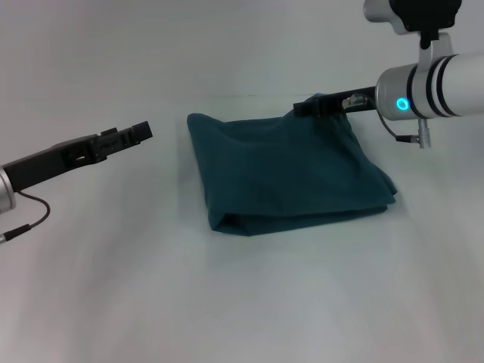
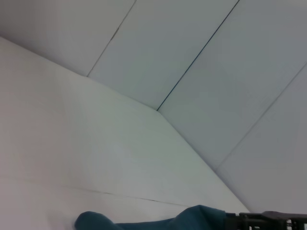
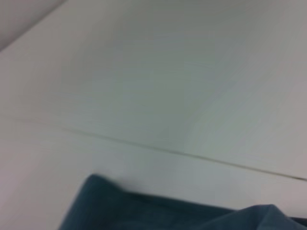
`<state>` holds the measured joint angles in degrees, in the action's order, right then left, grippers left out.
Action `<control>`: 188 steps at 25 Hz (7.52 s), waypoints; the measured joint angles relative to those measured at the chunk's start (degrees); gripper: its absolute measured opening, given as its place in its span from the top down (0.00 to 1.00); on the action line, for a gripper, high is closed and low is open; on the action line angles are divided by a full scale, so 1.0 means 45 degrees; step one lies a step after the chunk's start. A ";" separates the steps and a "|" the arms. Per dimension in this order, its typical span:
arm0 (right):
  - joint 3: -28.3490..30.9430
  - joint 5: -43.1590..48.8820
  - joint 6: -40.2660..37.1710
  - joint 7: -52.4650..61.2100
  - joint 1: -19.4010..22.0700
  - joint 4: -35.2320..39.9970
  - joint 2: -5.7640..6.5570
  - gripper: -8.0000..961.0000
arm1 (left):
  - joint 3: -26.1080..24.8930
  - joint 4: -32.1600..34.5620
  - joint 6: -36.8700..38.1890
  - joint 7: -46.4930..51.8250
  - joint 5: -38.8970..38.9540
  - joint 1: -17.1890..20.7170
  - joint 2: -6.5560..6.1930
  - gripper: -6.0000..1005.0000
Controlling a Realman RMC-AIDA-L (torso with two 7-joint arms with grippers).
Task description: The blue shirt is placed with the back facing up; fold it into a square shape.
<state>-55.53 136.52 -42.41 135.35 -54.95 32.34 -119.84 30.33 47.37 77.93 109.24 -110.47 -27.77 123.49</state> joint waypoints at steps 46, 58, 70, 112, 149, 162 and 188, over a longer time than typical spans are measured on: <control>-0.0097 -0.2084 0.2180 0.2504 0.0251 -0.1860 0.0462 0.42 | -0.0535 -0.0024 -0.0506 0.0491 0.0996 0.0141 0.0076 0.07; 0.0617 -0.0055 0.0851 0.4963 0.1436 0.0643 0.1710 0.42 | -0.0529 -0.0018 -0.0514 0.0524 0.0996 0.0118 0.0052 0.07; 0.0814 -0.3709 -0.0536 0.2435 0.1532 -0.0307 0.0922 0.42 | -0.0516 -0.0065 -0.0614 0.0549 0.0995 0.0098 0.0077 0.07; 0.3232 -0.2856 -0.7353 0.4208 0.2198 0.1223 0.3410 0.42 | 0.0094 -0.0041 0.2150 -0.1116 -0.1832 0.0411 0.0181 0.07; 0.3462 -0.2897 -0.7138 0.4318 0.2332 0.1210 0.3289 0.42 | 0.2151 -0.4351 -0.3330 0.7008 -0.2319 -0.2352 0.0090 0.14; 0.3720 -0.2897 -0.7138 0.4315 0.2368 0.1192 0.3293 0.42 | 0.2207 -0.4546 -0.3242 0.6993 -0.2069 -0.2236 0.0097 0.49; 0.3766 -0.2897 -0.7076 0.4317 0.2465 0.1103 0.3292 0.42 | 0.1279 -0.3588 -0.1437 0.6192 -0.1702 -0.0846 0.0028 0.95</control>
<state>-38.58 123.49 -74.25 154.78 -43.86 37.30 -105.02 36.08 31.22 71.47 137.10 -118.13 -31.58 123.62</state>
